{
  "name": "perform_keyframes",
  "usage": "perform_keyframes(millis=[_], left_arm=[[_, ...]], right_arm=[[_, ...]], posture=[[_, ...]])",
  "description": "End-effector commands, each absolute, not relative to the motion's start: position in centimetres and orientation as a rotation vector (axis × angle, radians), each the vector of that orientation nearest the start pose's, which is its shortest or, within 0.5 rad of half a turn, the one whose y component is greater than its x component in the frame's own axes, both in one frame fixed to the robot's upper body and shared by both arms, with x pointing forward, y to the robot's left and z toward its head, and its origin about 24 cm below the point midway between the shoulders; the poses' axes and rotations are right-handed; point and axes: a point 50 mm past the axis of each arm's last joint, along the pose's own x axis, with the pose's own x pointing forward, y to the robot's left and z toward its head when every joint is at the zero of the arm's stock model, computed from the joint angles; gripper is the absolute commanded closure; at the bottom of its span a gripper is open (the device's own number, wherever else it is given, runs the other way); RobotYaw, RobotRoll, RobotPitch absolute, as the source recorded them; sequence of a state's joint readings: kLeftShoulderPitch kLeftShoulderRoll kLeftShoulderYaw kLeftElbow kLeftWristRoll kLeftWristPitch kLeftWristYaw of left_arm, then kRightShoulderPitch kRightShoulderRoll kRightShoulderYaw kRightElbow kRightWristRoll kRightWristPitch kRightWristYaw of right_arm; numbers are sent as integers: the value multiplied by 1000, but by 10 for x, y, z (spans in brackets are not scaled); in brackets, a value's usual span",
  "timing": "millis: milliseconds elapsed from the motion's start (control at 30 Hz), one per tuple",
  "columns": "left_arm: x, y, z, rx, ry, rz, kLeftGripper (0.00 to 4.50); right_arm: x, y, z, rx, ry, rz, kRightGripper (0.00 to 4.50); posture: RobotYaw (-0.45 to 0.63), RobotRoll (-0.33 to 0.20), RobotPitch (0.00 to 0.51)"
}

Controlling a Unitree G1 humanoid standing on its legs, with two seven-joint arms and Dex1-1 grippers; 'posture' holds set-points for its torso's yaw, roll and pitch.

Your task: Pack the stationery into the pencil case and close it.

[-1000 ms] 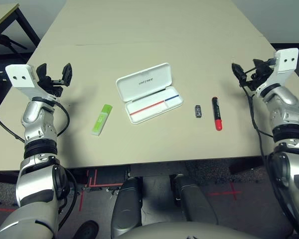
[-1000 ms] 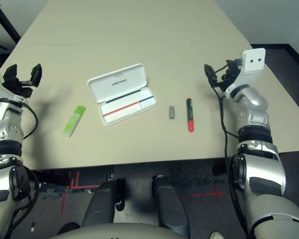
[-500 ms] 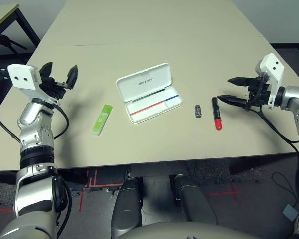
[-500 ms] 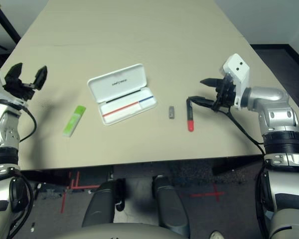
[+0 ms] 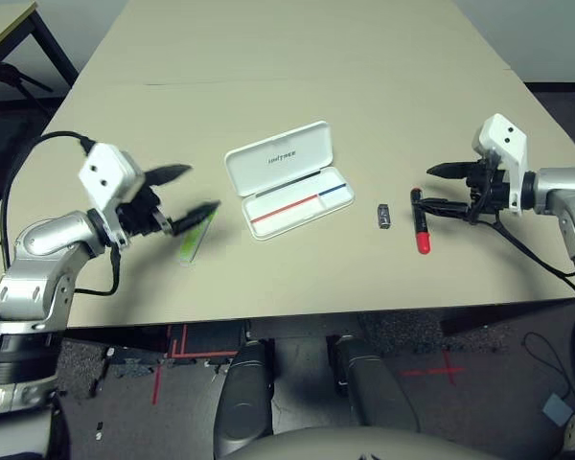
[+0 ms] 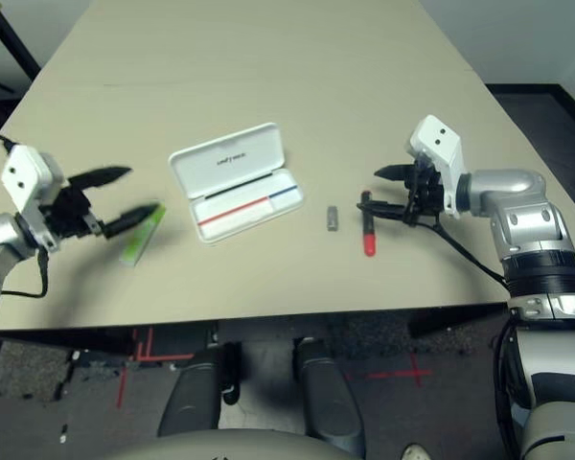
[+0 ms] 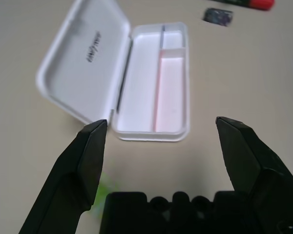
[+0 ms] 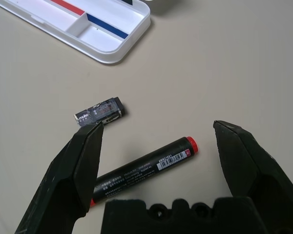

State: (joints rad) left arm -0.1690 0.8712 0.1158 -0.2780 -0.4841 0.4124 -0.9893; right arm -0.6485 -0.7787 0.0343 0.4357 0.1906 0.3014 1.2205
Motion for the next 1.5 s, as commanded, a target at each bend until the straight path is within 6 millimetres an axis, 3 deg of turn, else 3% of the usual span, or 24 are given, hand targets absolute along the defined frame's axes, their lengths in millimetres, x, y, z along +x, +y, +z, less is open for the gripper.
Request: perform_keyframes(millis=[33, 567, 1333, 1433, 1500], left_arm=[[242, 210, 162, 413, 217, -1067, 21], [258, 168, 132, 477, 310, -1197, 21], [280, 165, 111, 543, 443, -1219, 21], [283, 167, 111, 564, 453, -1213, 672], [285, 168, 111, 572, 457, -1212, 1358]], right_arm=[[327, -259, 159, -415, 358, 956, 0], [326, -255, 154, -430, 378, 974, 0], [317, -257, 155, -424, 366, 941, 0], [316, -257, 155, -422, 360, 933, 0], [315, -257, 155, -422, 358, 930, 0]], posture=[[19, 0, 179], [-7, 0, 198], [-78, 0, 197], [-82, 0, 196], [-84, 0, 196]])
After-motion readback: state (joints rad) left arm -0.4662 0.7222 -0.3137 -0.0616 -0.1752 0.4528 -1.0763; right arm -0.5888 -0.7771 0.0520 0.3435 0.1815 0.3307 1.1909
